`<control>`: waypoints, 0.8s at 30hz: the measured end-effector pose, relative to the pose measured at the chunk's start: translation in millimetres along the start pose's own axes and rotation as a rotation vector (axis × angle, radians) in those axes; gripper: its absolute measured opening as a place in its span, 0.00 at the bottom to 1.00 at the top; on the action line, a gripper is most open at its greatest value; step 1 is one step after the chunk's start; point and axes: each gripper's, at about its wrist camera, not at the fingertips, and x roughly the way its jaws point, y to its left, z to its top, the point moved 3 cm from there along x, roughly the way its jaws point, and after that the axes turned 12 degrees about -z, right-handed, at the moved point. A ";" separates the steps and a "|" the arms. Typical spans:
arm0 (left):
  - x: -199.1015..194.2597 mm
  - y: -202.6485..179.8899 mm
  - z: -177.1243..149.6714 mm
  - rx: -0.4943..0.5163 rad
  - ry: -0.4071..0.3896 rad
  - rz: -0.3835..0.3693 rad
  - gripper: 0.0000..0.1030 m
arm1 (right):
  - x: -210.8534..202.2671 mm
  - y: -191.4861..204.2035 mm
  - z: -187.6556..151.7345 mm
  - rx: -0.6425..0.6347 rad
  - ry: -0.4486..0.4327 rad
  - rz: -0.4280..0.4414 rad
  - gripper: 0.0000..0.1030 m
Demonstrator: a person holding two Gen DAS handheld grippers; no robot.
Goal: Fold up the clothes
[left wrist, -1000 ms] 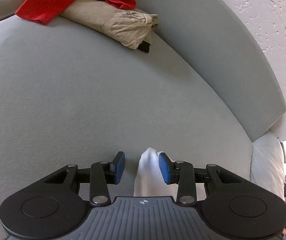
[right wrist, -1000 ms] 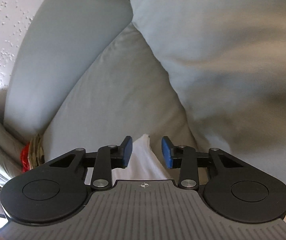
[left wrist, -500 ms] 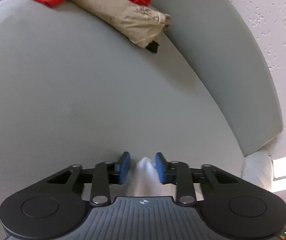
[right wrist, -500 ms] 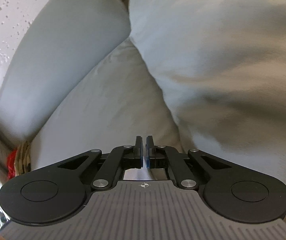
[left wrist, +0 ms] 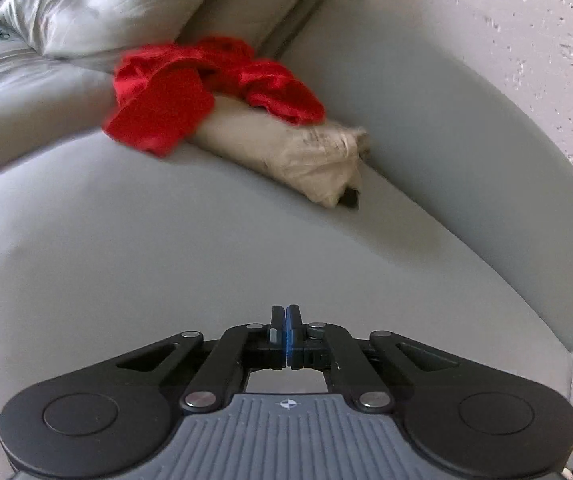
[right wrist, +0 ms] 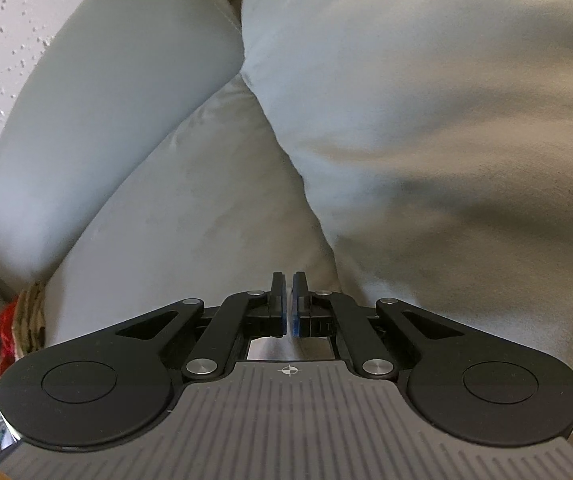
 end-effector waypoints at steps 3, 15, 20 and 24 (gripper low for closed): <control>-0.7 -1.8 2.6 0.003 0.026 -0.017 0.00 | -0.7 0.9 -2.0 -0.009 -0.012 -0.004 0.02; -0.3 -91.3 -47.4 0.343 0.219 -0.236 0.18 | -44.9 13.9 -8.9 -0.049 -0.097 0.067 0.18; 42.9 -80.8 -52.3 0.367 0.253 -0.073 0.11 | -20.3 55.8 -34.9 -0.240 0.039 0.157 0.21; 37.7 -40.0 -28.5 0.307 0.171 0.139 0.08 | 14.8 25.2 -14.5 -0.113 0.068 0.063 0.00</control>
